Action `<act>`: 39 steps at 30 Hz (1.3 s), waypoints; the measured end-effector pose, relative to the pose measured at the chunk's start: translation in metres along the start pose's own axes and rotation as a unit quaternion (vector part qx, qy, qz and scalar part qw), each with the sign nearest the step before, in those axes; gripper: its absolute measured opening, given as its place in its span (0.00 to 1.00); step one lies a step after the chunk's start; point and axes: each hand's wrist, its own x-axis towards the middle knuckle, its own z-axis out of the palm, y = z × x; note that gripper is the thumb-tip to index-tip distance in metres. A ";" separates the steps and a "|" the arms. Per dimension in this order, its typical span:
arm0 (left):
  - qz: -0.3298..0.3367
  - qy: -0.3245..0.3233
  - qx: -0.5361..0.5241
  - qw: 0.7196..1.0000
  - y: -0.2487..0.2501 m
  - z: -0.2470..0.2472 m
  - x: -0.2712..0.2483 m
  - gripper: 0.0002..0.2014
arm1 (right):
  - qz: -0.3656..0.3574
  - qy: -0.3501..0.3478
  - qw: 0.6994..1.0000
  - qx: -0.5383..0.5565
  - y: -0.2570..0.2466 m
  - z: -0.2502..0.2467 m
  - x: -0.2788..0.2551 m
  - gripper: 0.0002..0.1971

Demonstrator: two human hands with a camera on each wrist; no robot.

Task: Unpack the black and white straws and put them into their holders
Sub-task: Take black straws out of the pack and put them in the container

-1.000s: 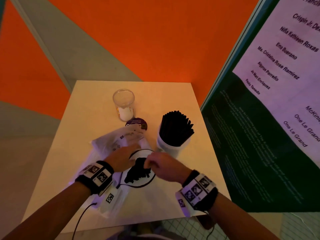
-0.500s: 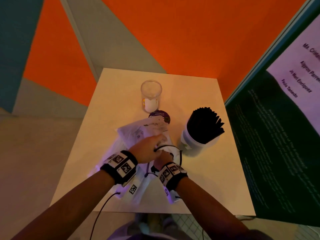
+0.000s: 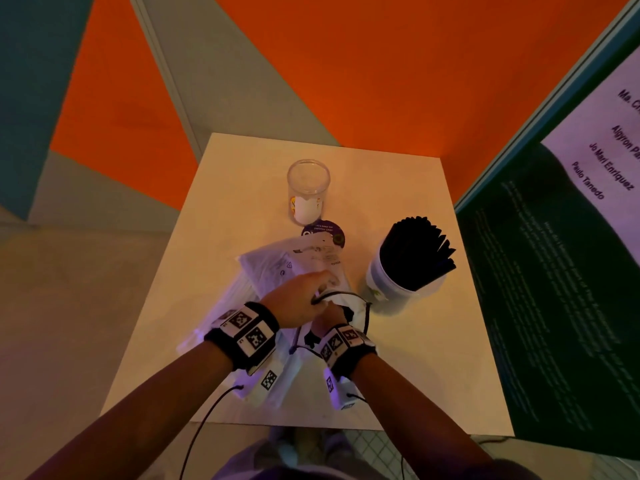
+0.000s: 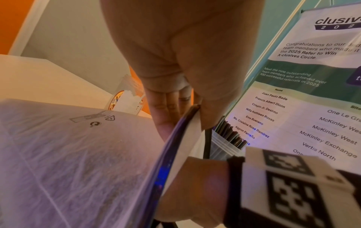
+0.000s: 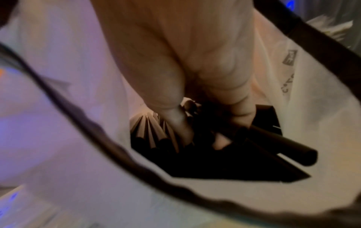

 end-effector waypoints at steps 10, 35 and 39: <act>0.001 0.005 0.021 1.000 0.006 0.008 0.006 0.21 | -0.117 0.021 0.989 0.090 0.035 -0.021 -0.017 0.19; 0.130 0.002 0.186 0.974 0.093 0.068 0.058 0.10 | -0.199 0.056 0.956 0.208 0.234 -0.142 -0.144 0.21; 0.080 0.005 0.159 0.984 0.084 0.056 0.056 0.08 | -0.182 0.221 0.839 0.463 0.243 -0.133 -0.134 0.24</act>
